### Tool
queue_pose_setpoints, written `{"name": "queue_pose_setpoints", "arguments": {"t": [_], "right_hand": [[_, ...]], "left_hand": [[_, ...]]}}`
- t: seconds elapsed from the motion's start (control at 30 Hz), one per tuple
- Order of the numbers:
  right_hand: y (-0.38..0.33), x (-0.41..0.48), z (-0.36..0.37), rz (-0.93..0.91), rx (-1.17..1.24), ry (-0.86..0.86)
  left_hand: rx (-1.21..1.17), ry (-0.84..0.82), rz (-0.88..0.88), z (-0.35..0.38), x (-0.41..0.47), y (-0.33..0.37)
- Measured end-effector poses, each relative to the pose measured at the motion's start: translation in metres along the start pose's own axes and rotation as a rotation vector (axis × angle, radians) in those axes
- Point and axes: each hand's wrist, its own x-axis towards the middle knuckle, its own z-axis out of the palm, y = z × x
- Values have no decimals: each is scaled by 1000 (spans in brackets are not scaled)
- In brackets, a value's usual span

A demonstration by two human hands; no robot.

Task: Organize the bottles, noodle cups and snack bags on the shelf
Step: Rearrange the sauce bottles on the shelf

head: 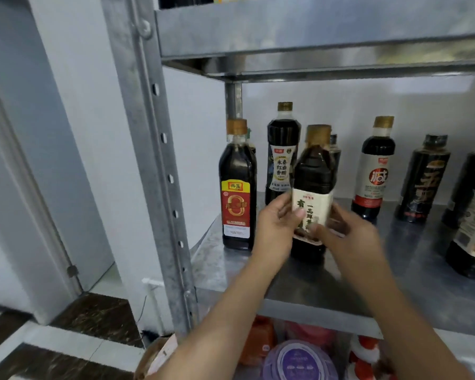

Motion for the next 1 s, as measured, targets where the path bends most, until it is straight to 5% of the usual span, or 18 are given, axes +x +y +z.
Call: {"name": "queue_pose_setpoints", "arguments": {"t": [0.3, 1.0], "right_hand": [[-12, 10, 31, -19, 218, -57], [-9, 26, 48, -1, 348, -45]], "left_hand": [[372, 88, 73, -21, -8, -4], [466, 101, 58, -17, -3, -8]]}}
